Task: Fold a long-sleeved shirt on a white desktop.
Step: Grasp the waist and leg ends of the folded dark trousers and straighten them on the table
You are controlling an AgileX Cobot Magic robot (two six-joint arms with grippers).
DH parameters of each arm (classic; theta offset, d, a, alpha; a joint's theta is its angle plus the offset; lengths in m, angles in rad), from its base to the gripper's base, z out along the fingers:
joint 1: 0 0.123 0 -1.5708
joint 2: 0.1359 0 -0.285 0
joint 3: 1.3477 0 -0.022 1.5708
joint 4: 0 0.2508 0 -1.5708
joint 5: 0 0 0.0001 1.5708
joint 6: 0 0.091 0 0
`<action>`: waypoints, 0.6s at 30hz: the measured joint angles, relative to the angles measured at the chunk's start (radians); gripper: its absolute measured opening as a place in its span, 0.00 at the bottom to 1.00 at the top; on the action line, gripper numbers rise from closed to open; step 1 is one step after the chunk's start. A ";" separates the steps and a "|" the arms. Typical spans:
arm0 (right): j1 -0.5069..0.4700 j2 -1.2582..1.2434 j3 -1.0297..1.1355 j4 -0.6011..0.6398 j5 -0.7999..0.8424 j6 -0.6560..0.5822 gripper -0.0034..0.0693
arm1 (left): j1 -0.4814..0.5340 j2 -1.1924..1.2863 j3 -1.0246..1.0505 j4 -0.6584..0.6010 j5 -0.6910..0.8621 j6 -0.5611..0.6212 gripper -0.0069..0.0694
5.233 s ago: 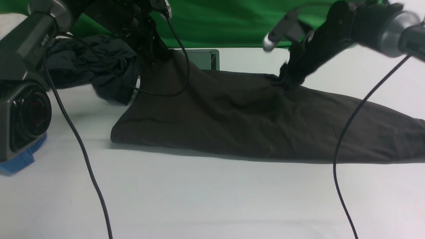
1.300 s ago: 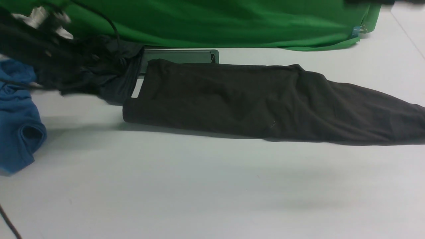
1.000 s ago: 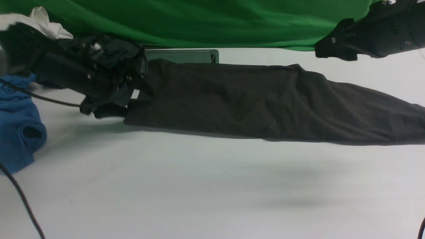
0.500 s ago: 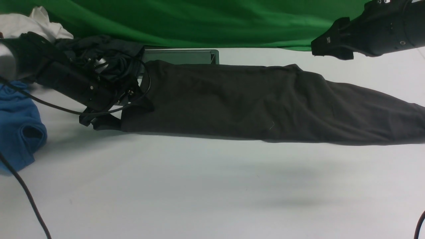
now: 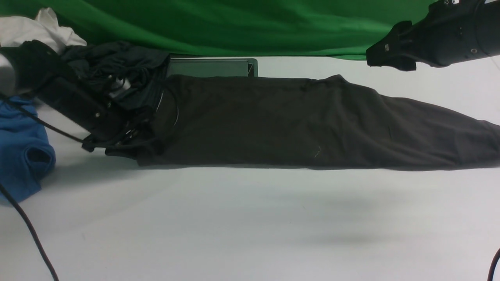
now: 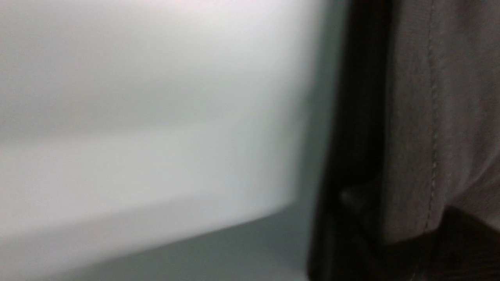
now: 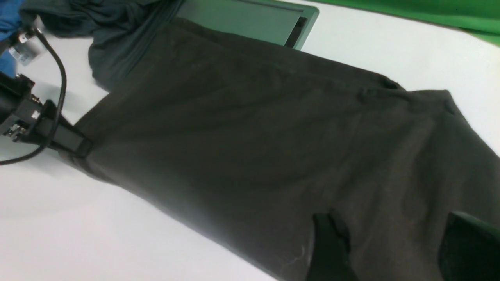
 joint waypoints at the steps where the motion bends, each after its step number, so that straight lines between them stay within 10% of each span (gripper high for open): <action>1: 0.000 0.000 0.000 0.001 0.009 0.000 0.60 | 0.008 0.000 0.000 0.008 0.018 0.001 0.23; 18: 0.000 -0.187 0.203 0.001 0.008 0.016 0.60 | 0.256 -0.320 0.412 0.096 -0.186 0.047 0.21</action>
